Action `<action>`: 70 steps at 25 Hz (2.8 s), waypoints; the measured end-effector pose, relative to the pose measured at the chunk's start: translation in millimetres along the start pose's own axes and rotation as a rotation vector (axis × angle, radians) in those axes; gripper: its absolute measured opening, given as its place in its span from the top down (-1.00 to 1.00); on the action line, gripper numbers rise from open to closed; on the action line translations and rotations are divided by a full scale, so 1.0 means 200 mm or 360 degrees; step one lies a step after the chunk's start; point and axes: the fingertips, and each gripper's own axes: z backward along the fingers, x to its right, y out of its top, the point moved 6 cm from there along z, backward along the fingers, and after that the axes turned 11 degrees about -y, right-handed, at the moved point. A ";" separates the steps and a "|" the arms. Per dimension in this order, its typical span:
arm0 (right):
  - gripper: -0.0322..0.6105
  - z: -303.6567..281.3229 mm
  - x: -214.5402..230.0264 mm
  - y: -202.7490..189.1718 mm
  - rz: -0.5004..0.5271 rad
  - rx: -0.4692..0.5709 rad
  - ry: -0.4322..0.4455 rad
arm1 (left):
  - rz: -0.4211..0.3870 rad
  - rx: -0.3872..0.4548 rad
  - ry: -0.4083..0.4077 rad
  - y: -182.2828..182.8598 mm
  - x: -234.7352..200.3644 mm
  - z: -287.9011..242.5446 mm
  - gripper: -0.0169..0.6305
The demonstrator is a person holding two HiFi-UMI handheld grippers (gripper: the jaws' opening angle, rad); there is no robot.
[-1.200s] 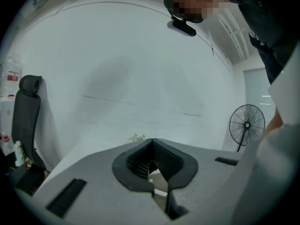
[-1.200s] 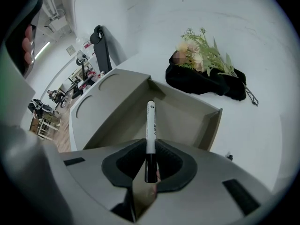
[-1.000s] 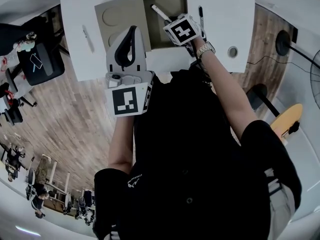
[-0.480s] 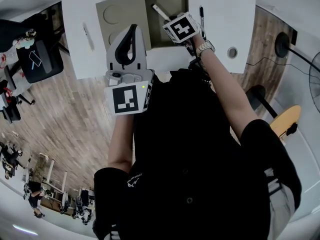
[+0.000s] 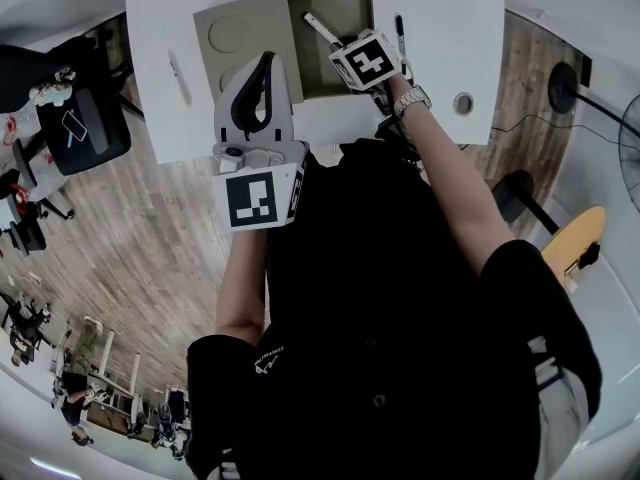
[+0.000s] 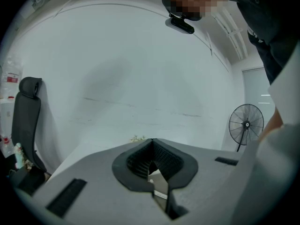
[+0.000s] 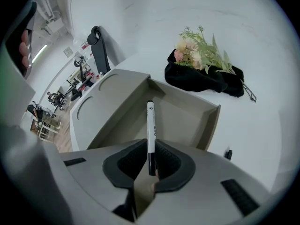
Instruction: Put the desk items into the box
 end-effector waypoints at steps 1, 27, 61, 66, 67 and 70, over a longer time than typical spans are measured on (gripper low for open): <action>0.81 0.01 0.01 0.01 -0.0012 0.0022 -0.0020 | -0.0005 0.0003 -0.0009 0.00 0.00 0.00 0.92; 0.90 0.72 0.19 0.03 -0.0347 0.0537 -0.0214 | -0.0119 0.0053 -0.0299 0.11 0.09 0.15 0.92; 0.90 1.68 -0.37 0.08 -0.0438 0.1426 -0.0403 | -0.0164 0.0228 -0.0306 0.34 0.03 0.54 0.92; 0.90 1.73 -0.50 0.15 -0.0407 0.1592 -0.0383 | -0.0179 0.0243 -0.0298 0.35 0.02 0.58 0.92; 0.90 1.74 -0.52 0.16 -0.0402 0.1625 -0.0385 | -0.0177 0.0243 -0.0296 0.35 0.02 0.59 0.92; 0.90 1.76 -0.56 0.17 -0.0409 0.1702 -0.0409 | -0.0174 0.0239 -0.0291 0.34 0.03 0.61 0.92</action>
